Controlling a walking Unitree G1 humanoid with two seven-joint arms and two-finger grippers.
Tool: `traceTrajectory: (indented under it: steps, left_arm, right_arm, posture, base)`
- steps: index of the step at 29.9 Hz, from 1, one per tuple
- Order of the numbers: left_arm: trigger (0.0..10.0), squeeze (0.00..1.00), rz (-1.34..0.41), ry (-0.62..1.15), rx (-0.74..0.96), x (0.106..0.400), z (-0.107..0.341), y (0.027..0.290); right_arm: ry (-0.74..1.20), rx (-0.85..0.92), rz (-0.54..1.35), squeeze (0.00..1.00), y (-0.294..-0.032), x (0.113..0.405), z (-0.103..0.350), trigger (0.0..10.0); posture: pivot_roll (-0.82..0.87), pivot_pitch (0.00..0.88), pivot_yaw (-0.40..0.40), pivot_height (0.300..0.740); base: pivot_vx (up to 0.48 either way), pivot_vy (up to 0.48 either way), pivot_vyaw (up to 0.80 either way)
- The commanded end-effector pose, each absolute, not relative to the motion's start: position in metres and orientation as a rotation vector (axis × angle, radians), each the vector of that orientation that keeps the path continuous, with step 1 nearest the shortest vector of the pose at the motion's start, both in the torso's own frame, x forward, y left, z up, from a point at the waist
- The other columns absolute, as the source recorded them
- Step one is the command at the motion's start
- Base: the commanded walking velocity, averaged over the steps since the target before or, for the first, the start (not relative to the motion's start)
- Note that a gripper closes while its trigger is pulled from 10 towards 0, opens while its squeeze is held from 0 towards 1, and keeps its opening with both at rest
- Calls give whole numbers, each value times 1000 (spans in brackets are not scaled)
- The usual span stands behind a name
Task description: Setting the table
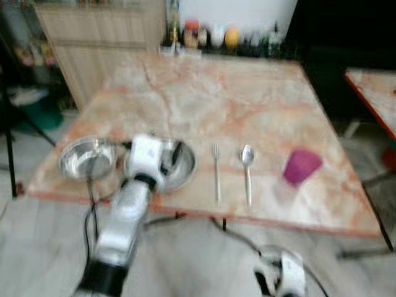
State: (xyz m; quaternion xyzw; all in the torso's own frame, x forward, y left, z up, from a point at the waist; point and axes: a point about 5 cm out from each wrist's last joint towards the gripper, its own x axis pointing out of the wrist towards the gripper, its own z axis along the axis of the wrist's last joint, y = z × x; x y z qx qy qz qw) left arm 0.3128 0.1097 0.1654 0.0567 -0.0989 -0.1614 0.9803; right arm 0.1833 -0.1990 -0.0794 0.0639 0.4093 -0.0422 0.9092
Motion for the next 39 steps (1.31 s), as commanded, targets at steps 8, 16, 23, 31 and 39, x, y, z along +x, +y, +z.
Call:
traceTrajectory:
  steps: [8, 16, 23, 31, 39]
  left_arm:
    - [10000, 0, -495, -170, 341, 308, 167, 92]
    - [10000, 0, -468, -135, 362, 318, 161, 78]
    - [10000, 0, -300, -133, 199, 320, 151, 102]
    - [10000, 0, -76, -91, 153, 322, 137, 145]
    - [10000, 0, -38, -113, 135, 323, 137, 152]
  right_arm:
    - [854, 133, -86, 0, -194, 182, -81, 10000]
    - [852, 132, -86, 0, -194, 183, -81, 10000]
    - [849, 139, -105, 0, -194, 183, -81, 10000]
    - [842, 135, -117, 0, -195, 183, -80, 10000]
    - [850, 120, -119, 0, -198, 182, -80, 10000]
  posture:
    - [92, 0, -51, 740]
    - [80, 0, -46, 740]
    - [80, 0, -43, 740]
    - [85, 0, -51, 740]
    - [82, 0, -56, 740]
  base:
    - [0, 0, 0]
    - [0, 0, 0]
    - [0, 0, 0]
    - [0, 0, 0]
    - [0, 0, -684]
